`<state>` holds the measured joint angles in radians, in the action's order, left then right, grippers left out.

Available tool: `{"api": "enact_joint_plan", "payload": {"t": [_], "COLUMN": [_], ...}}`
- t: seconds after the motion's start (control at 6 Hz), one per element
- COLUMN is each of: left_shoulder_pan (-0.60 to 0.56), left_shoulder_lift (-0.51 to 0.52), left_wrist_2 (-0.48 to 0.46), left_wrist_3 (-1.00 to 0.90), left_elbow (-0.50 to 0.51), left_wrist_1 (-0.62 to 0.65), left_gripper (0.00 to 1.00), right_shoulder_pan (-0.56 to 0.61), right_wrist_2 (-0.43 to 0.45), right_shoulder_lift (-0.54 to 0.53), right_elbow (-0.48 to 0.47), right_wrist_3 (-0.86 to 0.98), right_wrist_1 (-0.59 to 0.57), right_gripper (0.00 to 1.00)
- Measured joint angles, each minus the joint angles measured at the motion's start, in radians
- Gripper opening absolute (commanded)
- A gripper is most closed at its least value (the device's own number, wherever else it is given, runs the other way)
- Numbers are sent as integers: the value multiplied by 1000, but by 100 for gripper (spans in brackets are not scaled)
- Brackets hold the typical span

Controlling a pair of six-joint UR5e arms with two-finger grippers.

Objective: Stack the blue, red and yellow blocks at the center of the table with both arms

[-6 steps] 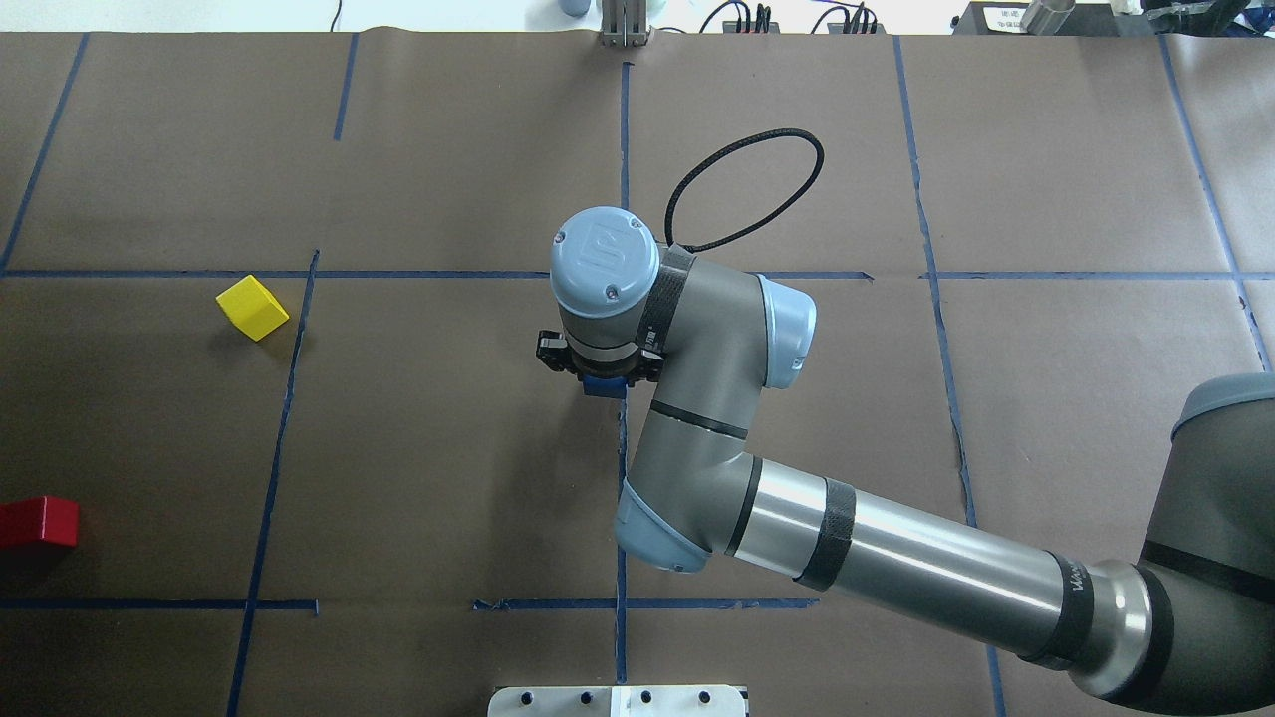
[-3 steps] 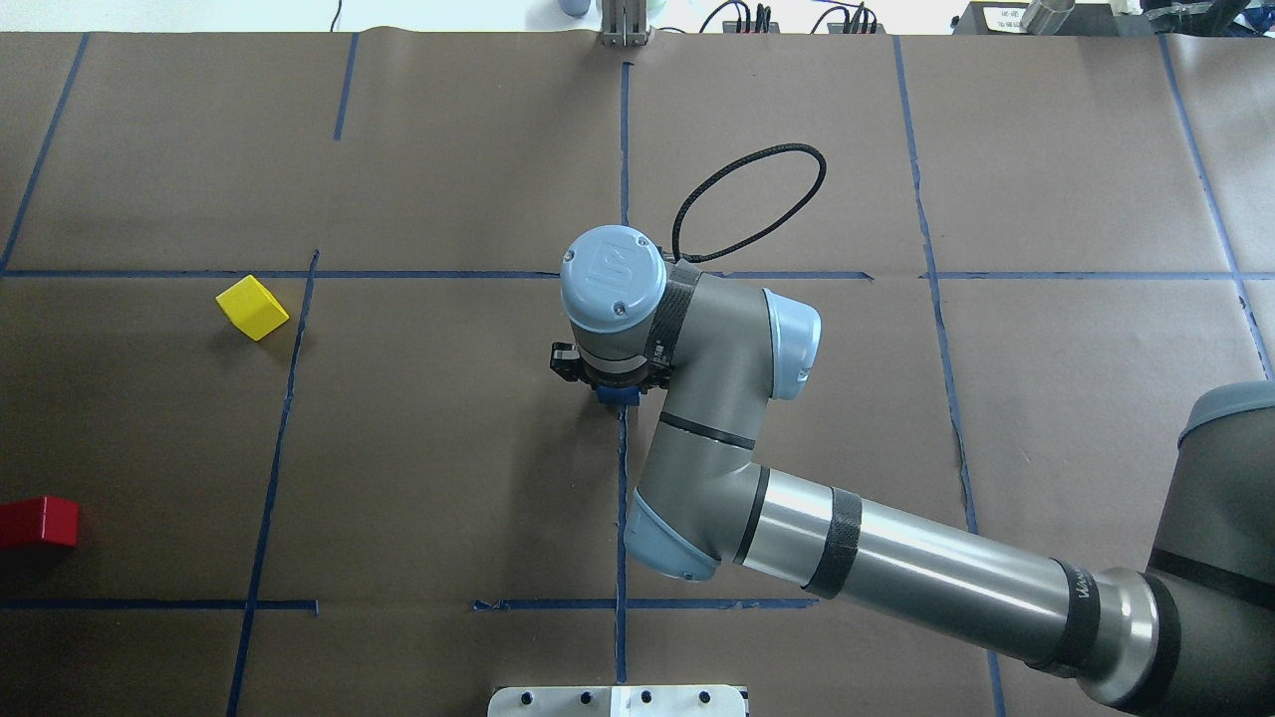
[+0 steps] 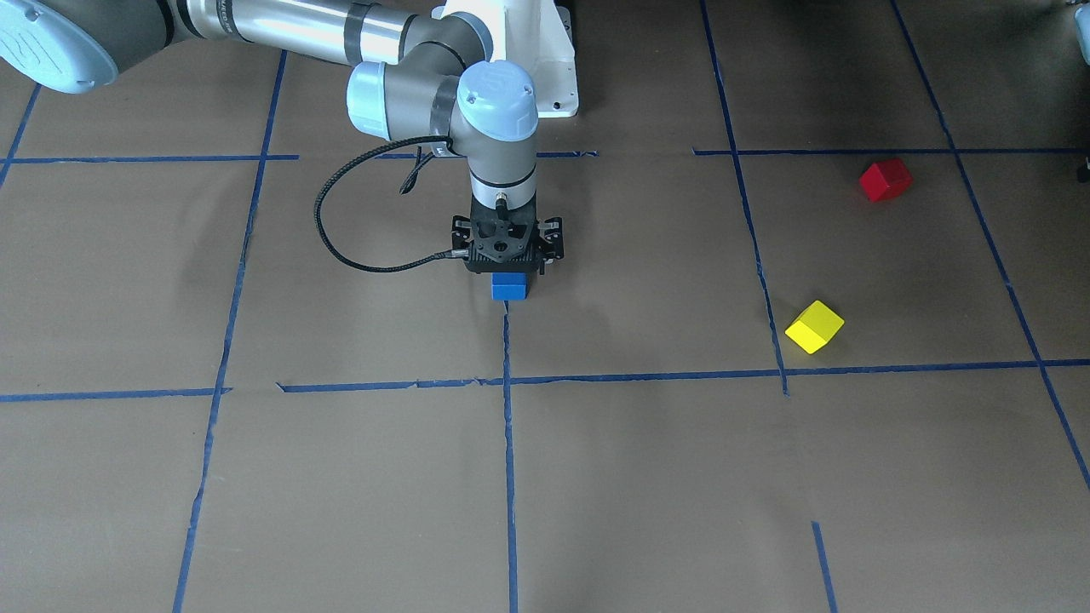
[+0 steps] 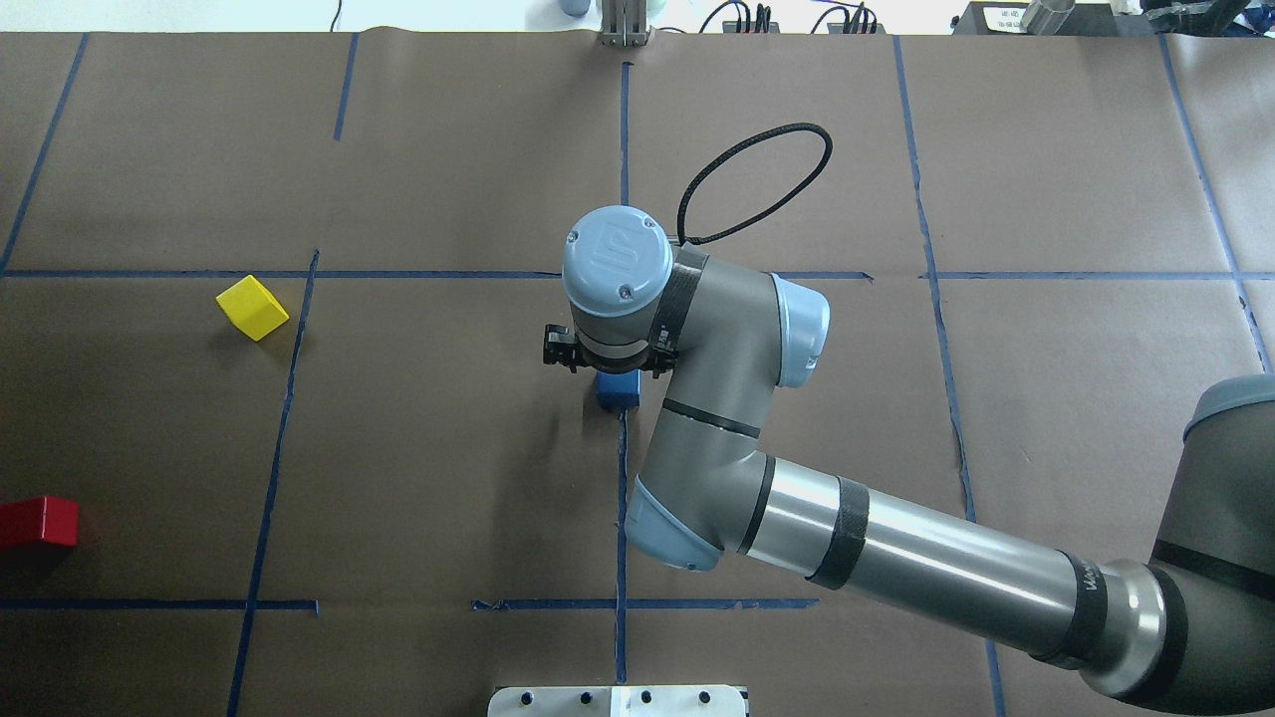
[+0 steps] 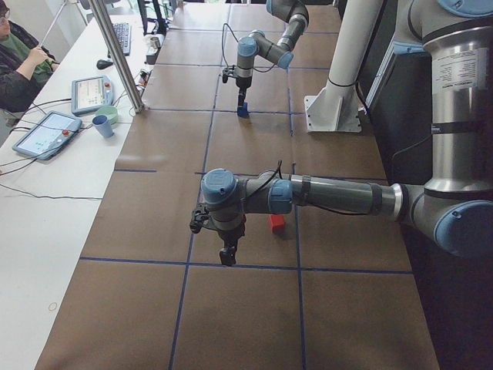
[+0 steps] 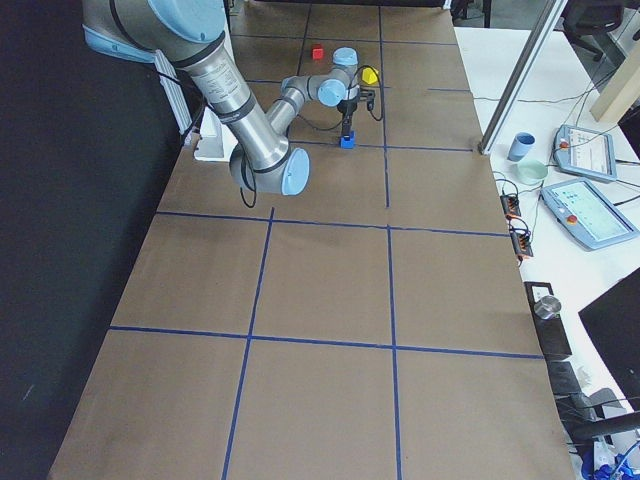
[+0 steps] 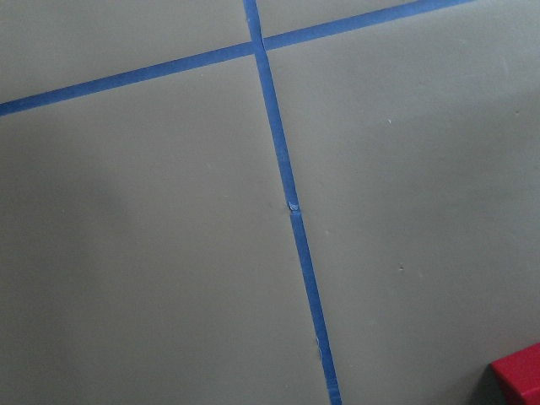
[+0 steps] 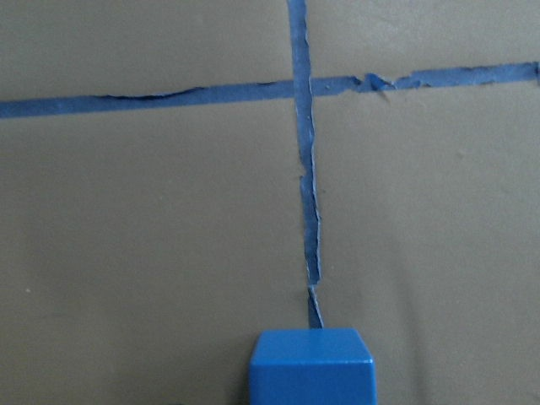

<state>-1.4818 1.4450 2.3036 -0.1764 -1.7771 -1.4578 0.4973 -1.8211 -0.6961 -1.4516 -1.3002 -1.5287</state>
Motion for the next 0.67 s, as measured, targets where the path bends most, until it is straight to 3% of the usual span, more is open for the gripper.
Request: {"api": "enact_joint_plan", "payload": {"t": [0.33,0.67], "left_shoulder_pan": [1,2], "left_shoulder_lift": [1,27], "left_wrist_2": [-2,-3], "left_wrist_3": [-2,2], "left_elbow": [-1,-2], "left_wrist_1": [-1,-2], "left_gripper": [100,100], "right_shoulder_pan": [114,316], "right_wrist_2": [-105,-264], "right_shoulder_lift": [-22,-186], "right_elbow": [-94,-259], "right_wrist_3": [81,363], "right_wrist_1": [-66,-169], "right_gripper": [100,100]}}
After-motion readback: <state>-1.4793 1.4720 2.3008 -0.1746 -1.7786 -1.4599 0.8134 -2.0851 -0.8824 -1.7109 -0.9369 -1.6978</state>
